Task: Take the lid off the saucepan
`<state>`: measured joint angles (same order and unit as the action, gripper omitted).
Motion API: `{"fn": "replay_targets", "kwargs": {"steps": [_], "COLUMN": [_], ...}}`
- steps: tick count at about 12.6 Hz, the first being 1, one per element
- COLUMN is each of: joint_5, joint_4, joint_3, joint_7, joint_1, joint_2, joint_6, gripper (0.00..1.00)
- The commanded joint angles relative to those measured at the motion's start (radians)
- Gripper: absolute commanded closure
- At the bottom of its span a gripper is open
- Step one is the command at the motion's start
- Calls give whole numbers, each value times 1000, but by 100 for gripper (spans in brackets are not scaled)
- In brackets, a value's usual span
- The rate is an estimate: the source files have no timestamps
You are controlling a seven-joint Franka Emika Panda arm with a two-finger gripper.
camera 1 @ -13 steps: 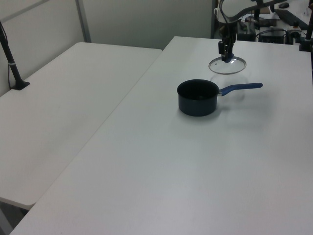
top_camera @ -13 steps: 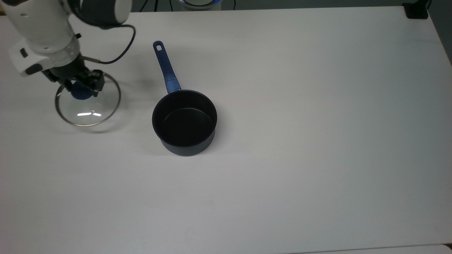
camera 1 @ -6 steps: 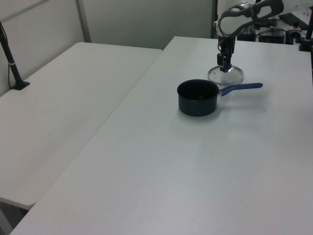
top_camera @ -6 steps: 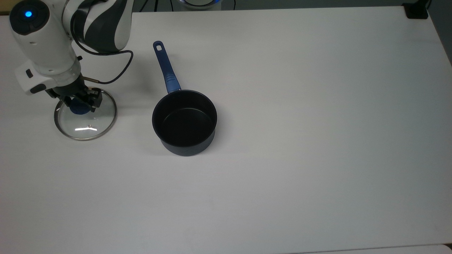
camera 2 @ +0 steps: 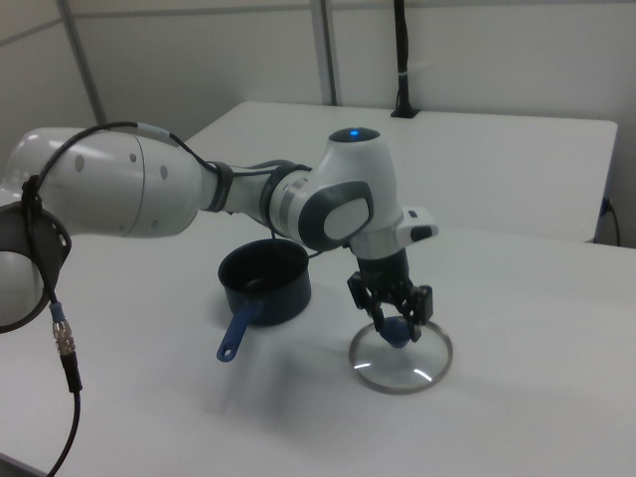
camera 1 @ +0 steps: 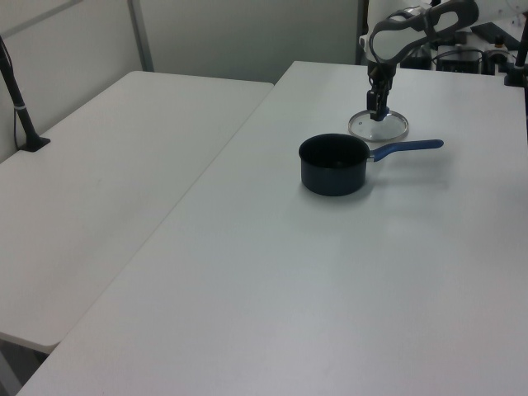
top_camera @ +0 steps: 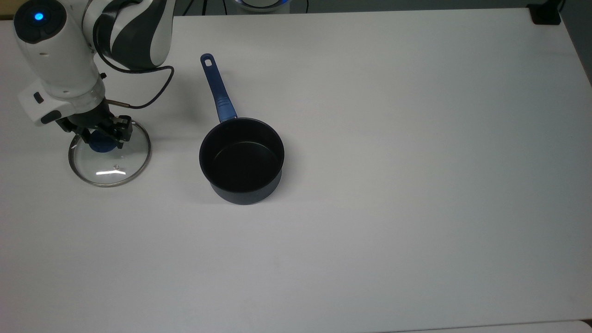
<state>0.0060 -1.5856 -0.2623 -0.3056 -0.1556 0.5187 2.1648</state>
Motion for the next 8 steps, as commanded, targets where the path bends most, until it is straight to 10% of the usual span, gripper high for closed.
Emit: {"fn": "replay_targets", "kwargs": {"steps": [1,4,8], "joint_5": [-8,-6,-9], "joint_4": [-53,-51,-51], "joint_3": [-2,-2,-2], "joint_7": [-20,32,164], "joint_1": [-6,-2,91], "joint_2": [-3,-40,-234], "joint_6": [41,26,-184], "gripper": [19,0,0]}}
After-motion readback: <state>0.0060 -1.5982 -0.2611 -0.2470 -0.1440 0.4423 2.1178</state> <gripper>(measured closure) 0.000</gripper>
